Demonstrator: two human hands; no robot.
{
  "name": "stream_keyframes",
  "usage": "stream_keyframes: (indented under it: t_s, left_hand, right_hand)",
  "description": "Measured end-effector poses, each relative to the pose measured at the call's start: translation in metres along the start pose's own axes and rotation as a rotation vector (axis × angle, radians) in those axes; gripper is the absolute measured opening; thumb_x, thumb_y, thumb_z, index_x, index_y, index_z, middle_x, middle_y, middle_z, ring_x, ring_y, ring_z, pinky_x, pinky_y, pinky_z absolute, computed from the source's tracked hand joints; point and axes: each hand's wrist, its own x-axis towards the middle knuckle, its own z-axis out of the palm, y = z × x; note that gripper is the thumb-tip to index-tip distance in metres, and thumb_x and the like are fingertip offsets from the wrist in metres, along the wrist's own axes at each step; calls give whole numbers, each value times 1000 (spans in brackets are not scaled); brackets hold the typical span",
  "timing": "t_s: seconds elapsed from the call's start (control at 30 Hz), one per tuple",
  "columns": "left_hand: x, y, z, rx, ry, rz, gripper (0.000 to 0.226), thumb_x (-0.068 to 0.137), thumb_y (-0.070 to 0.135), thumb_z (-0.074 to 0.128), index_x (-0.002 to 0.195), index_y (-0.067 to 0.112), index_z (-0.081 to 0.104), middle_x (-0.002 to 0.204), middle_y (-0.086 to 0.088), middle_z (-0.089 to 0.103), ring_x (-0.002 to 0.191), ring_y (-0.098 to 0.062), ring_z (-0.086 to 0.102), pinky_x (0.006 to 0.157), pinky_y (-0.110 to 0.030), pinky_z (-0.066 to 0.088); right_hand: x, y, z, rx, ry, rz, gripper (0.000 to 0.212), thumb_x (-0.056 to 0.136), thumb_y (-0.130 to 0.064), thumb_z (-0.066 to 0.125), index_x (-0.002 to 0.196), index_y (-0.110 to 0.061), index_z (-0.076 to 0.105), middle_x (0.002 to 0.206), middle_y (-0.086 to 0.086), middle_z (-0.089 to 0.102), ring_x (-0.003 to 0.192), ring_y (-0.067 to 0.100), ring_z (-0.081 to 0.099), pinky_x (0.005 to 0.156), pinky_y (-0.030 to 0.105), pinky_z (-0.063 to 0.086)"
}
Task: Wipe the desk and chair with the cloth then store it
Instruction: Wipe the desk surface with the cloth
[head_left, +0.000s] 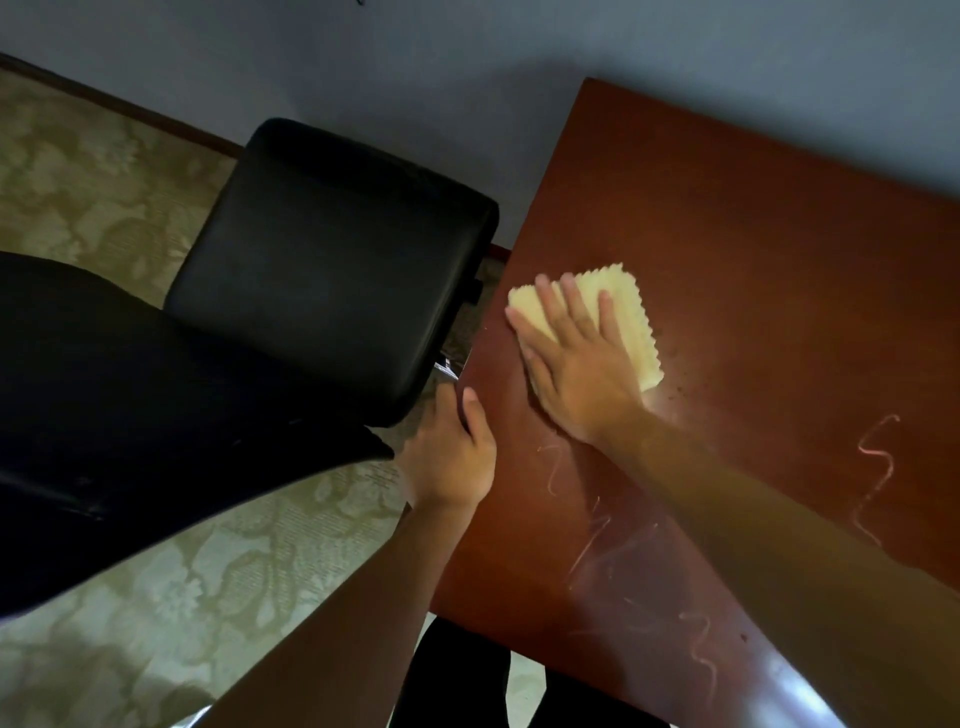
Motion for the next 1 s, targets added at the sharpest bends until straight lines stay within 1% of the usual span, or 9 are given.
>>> stream_keyframes:
  t_s: [0.07,0.17,0.3,0.37,0.57,0.7,0.87,0.93,1.0]
  left_hand:
    - [0,0,1,-9,13,-3,37,104,44,25,107,19,53,96,-1,67,82,-30,66,66,-33,41]
    - [0,-3,2,-27,24,8,37,103,44,26,104,18,53,91,-1,66,77,-28,66,63,-34,46]
    - [-1,-4,2,-26,8,14,38,104,44,27,110,18,54,99,-3,67,82,-30,66,65,-35,46]
    - [-1,-5,2,-27,13,18,39,104,45,26,111,19,54,101,-3,68,84,-30,66,65,-35,45]
    - [-2,-9,5,-55,27,32,40,105,44,26,117,18,55,108,-3,68,92,-29,66,69,-33,38]
    - [-6,-12,2,-109,29,44,39,106,39,30,126,18,57,118,-5,68,103,-30,64,76,-36,41]
    - [-10,-14,1,-78,27,37,38,106,42,29,117,17,56,106,-5,69,93,-30,67,69,-32,40]
    - [-12,-11,3,-57,41,13,40,106,44,28,116,17,56,105,-5,68,91,-30,67,65,-32,40]
    - [-13,-9,7,-34,79,8,41,106,43,27,114,16,57,101,-6,68,88,-29,67,62,-31,37]
  right_hand:
    - [-27,-14,9,-6,-27,-43,56,105,-40,12,158,-23,14,165,5,2,152,26,-6,123,52,0]
    - [-49,-18,18,20,-8,-45,59,104,-42,20,154,-12,29,164,6,11,153,26,1,123,50,4]
    - [-26,2,6,-55,90,-64,48,103,-45,30,149,-31,39,164,10,16,151,36,1,118,62,-1]
    - [-5,12,0,-105,108,-37,48,104,-45,32,148,-31,41,164,12,16,151,38,2,117,64,-4]
    - [32,-4,2,-41,107,63,58,105,-39,17,155,-10,28,163,14,20,151,37,8,121,51,3]
    - [-9,-32,13,-38,51,-114,58,105,-39,13,155,-13,26,162,12,21,151,34,9,123,51,10]
    - [-51,-29,21,-51,-15,-286,54,106,-38,20,155,-17,27,163,8,21,152,29,8,123,50,13]
    - [-39,-16,14,-61,-21,-252,54,106,-40,18,156,-23,24,164,5,17,153,26,4,123,47,6]
    - [-16,4,5,-49,18,-110,55,105,-43,15,157,-25,21,165,4,14,153,26,2,123,45,1]
